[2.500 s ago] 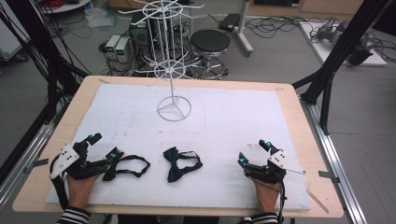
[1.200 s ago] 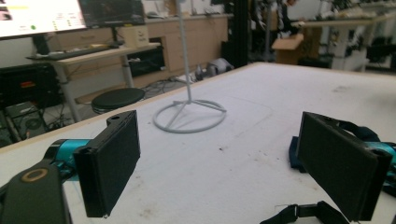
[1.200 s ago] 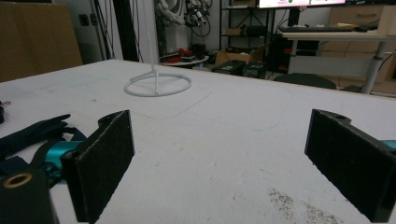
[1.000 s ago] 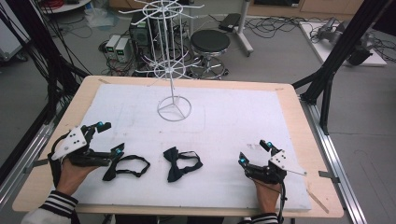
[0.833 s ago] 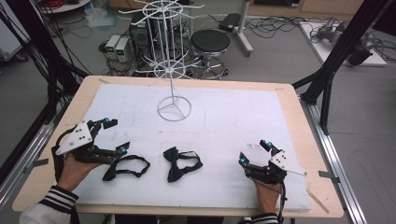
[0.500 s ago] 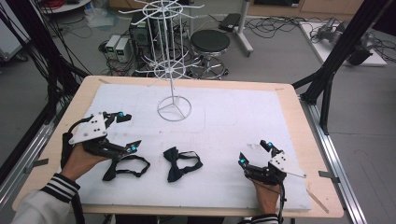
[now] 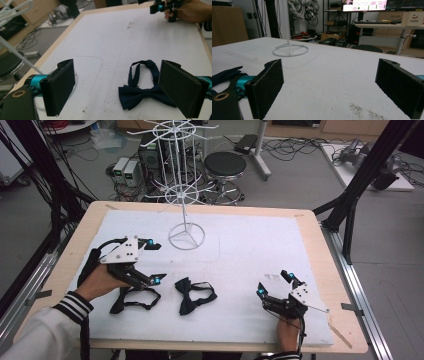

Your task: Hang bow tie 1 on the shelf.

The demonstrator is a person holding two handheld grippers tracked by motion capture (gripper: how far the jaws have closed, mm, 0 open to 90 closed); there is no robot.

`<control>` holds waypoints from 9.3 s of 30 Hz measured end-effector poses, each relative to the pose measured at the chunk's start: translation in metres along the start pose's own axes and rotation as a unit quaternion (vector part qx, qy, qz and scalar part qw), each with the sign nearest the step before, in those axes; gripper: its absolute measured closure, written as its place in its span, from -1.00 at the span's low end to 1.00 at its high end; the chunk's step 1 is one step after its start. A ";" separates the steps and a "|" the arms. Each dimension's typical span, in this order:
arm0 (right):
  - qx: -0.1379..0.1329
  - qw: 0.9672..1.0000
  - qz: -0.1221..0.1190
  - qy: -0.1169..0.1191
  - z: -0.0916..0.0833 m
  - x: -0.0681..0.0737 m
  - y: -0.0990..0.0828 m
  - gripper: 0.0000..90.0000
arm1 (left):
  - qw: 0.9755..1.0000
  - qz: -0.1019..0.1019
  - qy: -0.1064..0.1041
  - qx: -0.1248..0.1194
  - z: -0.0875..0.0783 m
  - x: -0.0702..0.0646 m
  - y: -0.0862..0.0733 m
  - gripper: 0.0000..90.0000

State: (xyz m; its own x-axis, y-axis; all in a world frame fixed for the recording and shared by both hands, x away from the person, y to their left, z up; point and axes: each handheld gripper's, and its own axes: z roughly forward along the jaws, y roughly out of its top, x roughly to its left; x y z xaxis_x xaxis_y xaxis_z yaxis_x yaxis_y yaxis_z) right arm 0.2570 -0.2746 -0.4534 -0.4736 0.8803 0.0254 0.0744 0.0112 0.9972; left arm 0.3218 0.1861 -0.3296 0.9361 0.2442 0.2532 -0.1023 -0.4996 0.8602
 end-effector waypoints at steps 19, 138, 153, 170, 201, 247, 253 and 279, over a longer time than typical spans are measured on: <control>-0.002 1.000 0.005 0.004 -0.001 0.000 0.000 -0.84 | 0.986 0.066 -0.115 0.099 0.049 -0.003 0.020 -0.67; -0.024 0.999 0.023 0.008 -0.005 -0.005 -0.002 -0.84 | 0.936 0.101 -0.222 0.254 0.133 -0.014 -0.023 0.68; -0.022 0.999 0.023 0.008 -0.005 -0.004 -0.002 -0.84 | 0.969 0.050 -0.165 0.175 0.111 -0.002 -0.005 0.68; -0.023 0.999 0.022 0.007 -0.005 -0.004 -0.002 -0.84 | 0.993 -0.051 -0.080 0.077 0.081 0.015 0.010 0.68; -0.023 0.999 0.020 0.008 -0.004 -0.004 -0.002 -0.84 | 0.991 -0.130 0.017 -0.037 0.040 0.032 0.032 0.68; -0.023 0.999 0.021 0.009 -0.004 -0.004 -0.002 -0.84 | 0.955 -0.218 0.169 -0.106 0.036 0.051 0.043 0.67; -0.021 1.000 0.020 0.008 -0.004 -0.004 -0.002 -0.84 | 0.949 -0.228 0.188 -0.109 0.040 0.050 0.043 0.67; -0.021 1.000 0.021 0.008 -0.005 -0.004 -0.002 -0.84 | 0.924 -0.260 0.260 -0.106 0.056 0.039 0.028 0.67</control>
State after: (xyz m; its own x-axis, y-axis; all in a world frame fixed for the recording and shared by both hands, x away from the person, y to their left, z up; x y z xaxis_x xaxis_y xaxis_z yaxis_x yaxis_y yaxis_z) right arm 0.2546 -0.2801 -0.4548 -0.4858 0.8715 0.0674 0.0574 -0.0451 0.9973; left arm 0.3742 0.1349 -0.3202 0.5952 0.7988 -0.0881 0.2009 -0.0417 0.9787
